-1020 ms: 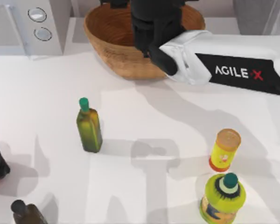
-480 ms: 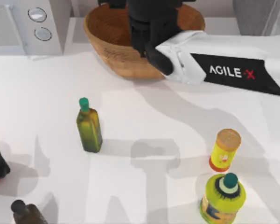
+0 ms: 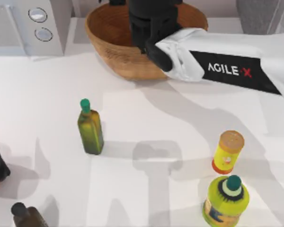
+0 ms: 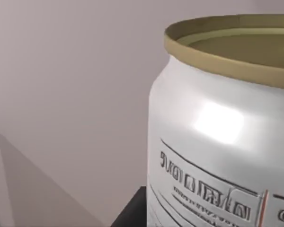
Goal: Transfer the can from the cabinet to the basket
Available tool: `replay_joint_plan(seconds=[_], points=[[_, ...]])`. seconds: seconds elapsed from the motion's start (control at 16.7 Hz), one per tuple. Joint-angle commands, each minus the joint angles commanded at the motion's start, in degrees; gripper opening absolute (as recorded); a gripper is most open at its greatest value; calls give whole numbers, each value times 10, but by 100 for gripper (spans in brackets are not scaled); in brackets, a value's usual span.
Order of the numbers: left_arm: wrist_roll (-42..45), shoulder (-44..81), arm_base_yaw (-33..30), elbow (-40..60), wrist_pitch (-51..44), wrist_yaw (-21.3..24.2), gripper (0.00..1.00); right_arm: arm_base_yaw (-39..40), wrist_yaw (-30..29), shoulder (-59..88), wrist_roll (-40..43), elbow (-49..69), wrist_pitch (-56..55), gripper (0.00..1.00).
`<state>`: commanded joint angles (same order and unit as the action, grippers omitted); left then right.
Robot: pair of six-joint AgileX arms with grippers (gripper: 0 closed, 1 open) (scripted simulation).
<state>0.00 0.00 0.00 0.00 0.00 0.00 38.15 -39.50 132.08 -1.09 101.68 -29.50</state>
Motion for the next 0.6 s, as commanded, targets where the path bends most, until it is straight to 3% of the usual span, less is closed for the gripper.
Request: replay_joint_plan(seconds=[0.6], points=[[0,0,0,0,0,0,100,0,0,0,0,0,0,83]])
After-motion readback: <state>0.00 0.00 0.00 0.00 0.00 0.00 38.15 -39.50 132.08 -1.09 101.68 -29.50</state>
